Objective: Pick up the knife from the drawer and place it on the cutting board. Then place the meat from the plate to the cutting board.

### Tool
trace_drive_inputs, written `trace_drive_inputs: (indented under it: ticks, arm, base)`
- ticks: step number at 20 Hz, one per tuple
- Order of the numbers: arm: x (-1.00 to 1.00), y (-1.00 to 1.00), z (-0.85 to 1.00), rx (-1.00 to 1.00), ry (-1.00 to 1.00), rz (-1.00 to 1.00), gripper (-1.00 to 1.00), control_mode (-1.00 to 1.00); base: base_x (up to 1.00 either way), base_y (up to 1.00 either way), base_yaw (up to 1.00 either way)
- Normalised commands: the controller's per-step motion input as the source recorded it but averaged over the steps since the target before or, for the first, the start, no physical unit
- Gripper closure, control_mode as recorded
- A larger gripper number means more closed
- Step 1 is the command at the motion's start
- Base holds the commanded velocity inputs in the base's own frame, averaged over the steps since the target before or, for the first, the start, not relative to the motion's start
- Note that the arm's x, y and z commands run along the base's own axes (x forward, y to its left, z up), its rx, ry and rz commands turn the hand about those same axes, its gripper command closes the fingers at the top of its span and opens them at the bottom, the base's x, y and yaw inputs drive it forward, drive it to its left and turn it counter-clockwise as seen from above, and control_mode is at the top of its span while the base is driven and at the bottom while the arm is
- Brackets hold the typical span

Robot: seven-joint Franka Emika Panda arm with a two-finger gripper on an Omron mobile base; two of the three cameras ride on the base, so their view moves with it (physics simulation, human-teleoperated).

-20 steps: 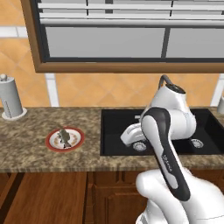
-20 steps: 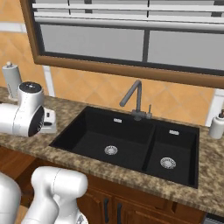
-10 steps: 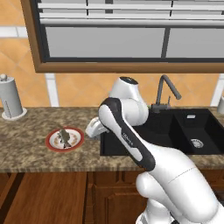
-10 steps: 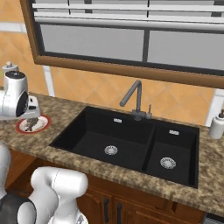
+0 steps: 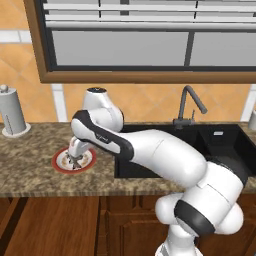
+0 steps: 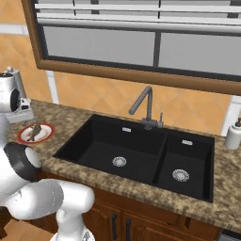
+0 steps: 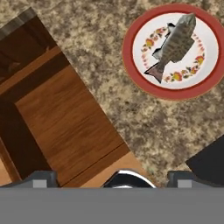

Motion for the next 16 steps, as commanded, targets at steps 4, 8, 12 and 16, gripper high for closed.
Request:
trace_drive_inputs:
  ticks: [4, 8, 12, 16]
  arm:
    - [0.48, 0.20, -0.40, 0.00, 0.03, 0.06, -1.00, -1.00]
    - [0.47, 0.10, -0.45, -0.02, 0.04, 0.01, -1.00, -1.00]
    - [0.55, 0.05, -0.53, -0.11, 0.00, 0.00, -1.00, -1.00]
    - [0.58, 0.04, -0.45, -0.09, 0.00, 0.00, -1.00, -1.00]
  base:
    - [0.00, 0.00, 0.00]
    - [0.00, 0.00, 0.00]
    - [0.00, 0.00, 0.00]
    - [0.00, 0.00, 0.00]
